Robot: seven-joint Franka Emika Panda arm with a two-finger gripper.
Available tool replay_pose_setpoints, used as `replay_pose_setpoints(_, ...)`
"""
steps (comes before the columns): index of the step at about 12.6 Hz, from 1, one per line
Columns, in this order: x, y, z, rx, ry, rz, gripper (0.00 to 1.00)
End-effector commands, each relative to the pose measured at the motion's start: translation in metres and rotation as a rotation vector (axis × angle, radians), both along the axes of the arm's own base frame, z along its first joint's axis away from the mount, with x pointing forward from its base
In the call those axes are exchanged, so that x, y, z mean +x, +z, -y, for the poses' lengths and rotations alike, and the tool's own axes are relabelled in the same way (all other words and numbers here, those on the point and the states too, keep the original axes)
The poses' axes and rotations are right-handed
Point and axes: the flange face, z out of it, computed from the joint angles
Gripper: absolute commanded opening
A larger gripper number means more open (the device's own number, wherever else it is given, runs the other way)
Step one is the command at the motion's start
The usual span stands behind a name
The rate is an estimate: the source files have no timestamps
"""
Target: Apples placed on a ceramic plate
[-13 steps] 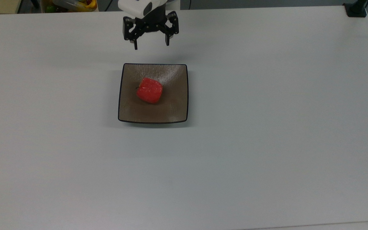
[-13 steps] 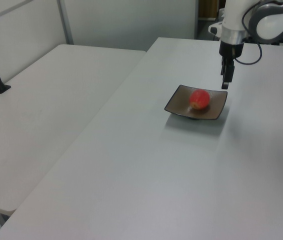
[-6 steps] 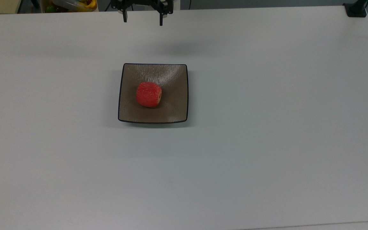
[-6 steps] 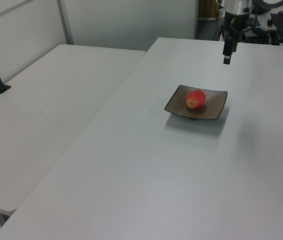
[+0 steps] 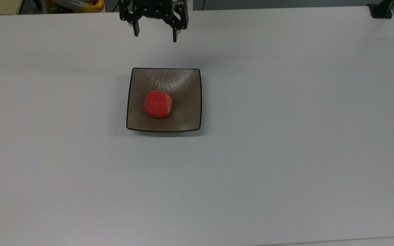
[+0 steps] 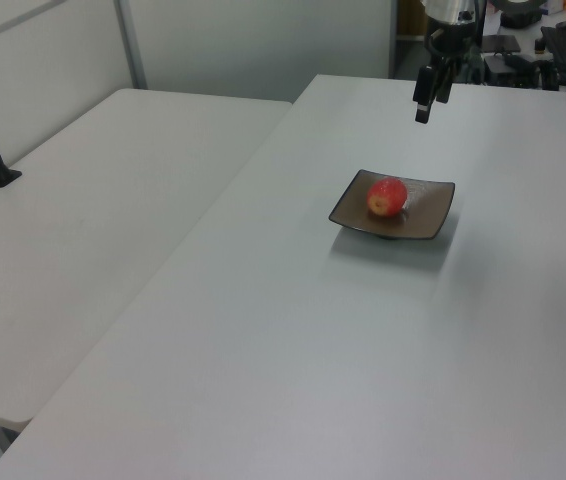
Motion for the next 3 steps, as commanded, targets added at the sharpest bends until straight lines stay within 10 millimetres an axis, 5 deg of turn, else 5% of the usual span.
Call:
replay_pose_setpoints(1,0.0019,0.0023,0.0018,0.019,-0.005,0.000,1.00)
replay_pose_setpoints(3,0.0005,0.0003,0.0020,0.015,0.012,-0.014,1.00)
